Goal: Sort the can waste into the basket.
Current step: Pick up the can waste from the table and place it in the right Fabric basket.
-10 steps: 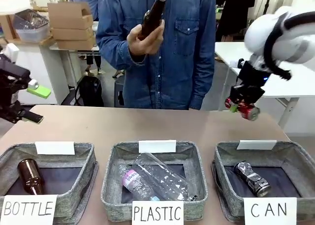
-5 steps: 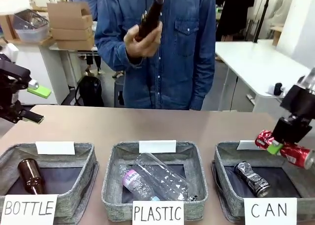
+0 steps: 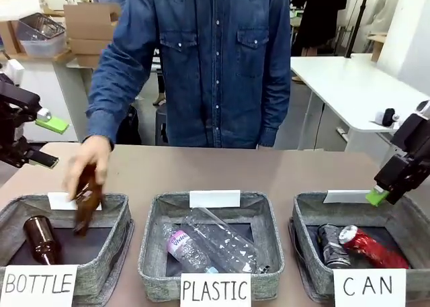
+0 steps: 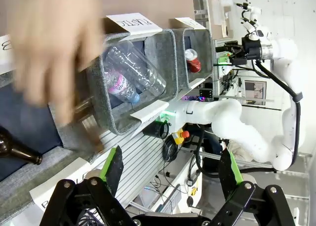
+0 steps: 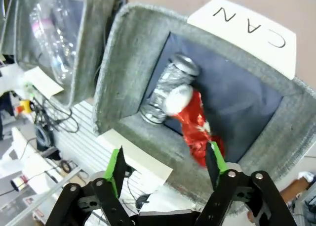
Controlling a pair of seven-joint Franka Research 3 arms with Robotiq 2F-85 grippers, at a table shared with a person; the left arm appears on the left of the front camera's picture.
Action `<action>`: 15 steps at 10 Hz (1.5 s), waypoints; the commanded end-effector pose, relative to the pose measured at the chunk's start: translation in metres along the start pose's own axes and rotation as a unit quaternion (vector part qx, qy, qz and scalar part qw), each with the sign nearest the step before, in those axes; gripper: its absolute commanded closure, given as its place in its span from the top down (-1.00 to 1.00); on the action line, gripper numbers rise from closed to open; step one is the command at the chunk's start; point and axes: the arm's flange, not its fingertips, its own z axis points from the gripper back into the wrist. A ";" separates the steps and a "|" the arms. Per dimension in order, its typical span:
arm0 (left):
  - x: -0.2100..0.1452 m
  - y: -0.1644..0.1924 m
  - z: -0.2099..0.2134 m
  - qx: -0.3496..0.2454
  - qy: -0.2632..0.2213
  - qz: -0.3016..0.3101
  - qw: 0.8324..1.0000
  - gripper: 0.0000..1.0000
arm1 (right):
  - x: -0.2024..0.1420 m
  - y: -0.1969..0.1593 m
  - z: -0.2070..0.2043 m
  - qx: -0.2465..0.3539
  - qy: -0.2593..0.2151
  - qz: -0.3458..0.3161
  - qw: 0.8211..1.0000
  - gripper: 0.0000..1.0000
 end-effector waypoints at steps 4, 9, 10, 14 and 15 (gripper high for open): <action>-0.033 -0.009 0.155 0.094 -0.151 0.020 0.984 1.00 | 0.016 -0.017 -0.006 0.035 -0.003 0.012 0.999 1.00; -0.036 0.001 0.149 0.038 -0.181 0.008 0.983 1.00 | 0.016 -0.022 -0.004 0.053 -0.017 0.003 0.998 1.00; -0.030 -0.005 0.139 0.029 -0.178 -0.006 0.984 1.00 | 0.018 -0.020 0.000 0.094 -0.042 -0.002 0.995 1.00; 0.010 -0.027 0.011 -0.116 -0.097 -0.043 0.988 1.00 | 0.037 -0.007 0.030 0.429 -0.182 -0.049 0.884 1.00; 0.016 -0.025 -0.020 -0.132 -0.073 -0.030 0.988 1.00 | 0.041 -0.005 0.037 0.495 -0.201 -0.086 0.841 1.00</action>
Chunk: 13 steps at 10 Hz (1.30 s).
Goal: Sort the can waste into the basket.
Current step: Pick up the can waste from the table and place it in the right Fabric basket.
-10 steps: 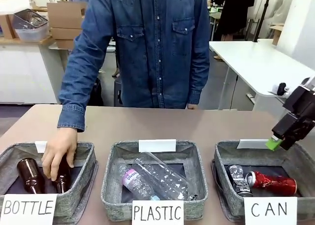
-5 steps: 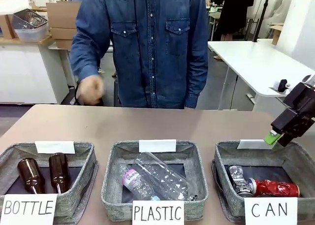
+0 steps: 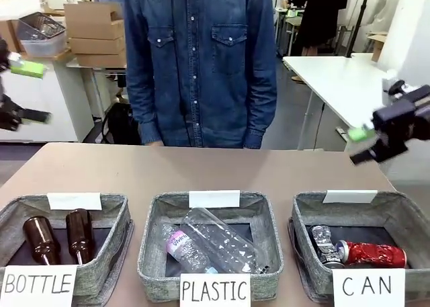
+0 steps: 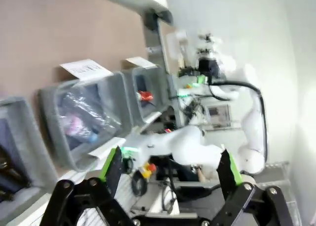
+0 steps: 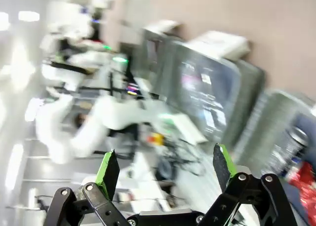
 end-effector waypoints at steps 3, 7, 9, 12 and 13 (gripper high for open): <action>-0.003 0.050 -0.047 -0.007 -0.020 0.035 0.999 1.00 | 0.014 0.003 -0.008 0.180 -0.103 -0.111 0.972 1.00; 0.018 0.038 -0.054 -0.013 0.026 0.040 0.999 1.00 | 0.012 0.004 0.005 0.145 -0.058 -0.056 0.986 1.00; 0.018 0.038 -0.054 -0.013 0.026 0.040 0.999 1.00 | 0.012 0.004 0.005 0.145 -0.058 -0.056 0.986 1.00; 0.018 0.038 -0.054 -0.013 0.026 0.040 0.999 1.00 | 0.012 0.004 0.005 0.145 -0.058 -0.056 0.986 1.00; 0.018 0.038 -0.054 -0.013 0.026 0.040 0.999 1.00 | 0.012 0.004 0.005 0.145 -0.058 -0.056 0.986 1.00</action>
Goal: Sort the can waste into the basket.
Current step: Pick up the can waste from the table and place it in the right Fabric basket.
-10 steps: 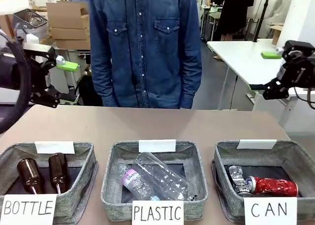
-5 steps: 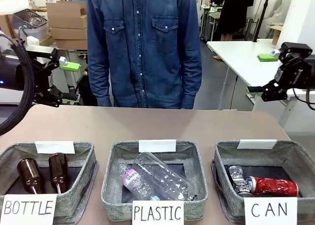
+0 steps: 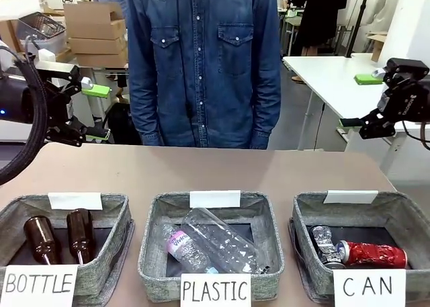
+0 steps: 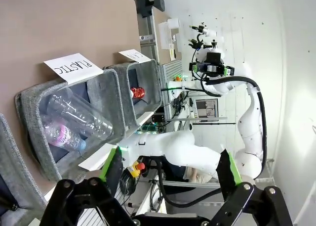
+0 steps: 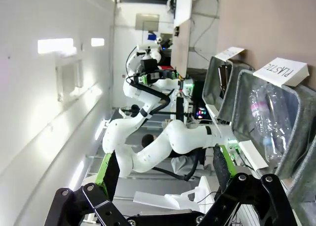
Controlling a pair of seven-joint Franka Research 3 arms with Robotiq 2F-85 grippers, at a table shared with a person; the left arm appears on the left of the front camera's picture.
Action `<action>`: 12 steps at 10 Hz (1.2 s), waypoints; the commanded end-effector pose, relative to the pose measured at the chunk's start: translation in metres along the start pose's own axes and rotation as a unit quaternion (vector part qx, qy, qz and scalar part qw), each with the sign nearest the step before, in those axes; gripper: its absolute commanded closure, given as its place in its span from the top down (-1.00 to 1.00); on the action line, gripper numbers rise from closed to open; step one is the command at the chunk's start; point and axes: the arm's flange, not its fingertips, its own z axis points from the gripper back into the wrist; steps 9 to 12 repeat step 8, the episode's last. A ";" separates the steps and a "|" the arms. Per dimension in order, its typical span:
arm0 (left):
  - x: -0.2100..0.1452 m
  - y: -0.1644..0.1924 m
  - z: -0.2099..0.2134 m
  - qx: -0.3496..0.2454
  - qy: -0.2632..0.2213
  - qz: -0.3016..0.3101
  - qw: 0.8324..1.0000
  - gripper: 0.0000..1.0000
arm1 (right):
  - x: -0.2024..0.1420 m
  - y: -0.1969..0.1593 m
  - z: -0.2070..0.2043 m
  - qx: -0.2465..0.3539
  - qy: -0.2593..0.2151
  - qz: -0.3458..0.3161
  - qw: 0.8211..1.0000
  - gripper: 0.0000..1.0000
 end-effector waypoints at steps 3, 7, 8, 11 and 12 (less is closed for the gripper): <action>-0.002 -0.001 0.002 0.006 0.005 0.003 1.000 1.00 | 0.001 0.001 0.001 -0.003 0.007 0.011 1.000 1.00; -0.002 -0.001 0.002 0.006 0.005 0.003 1.000 1.00 | 0.001 0.001 0.001 -0.003 0.007 0.011 1.000 1.00; -0.002 -0.001 0.002 0.006 0.005 0.003 1.000 1.00 | 0.001 0.001 0.001 -0.003 0.007 0.011 1.000 1.00; -0.002 -0.001 0.002 0.006 0.005 0.003 1.000 1.00 | 0.001 0.001 0.001 -0.003 0.007 0.011 1.000 1.00; -0.002 -0.001 0.002 0.006 0.005 0.003 1.000 1.00 | 0.001 0.001 0.001 -0.003 0.007 0.011 1.000 1.00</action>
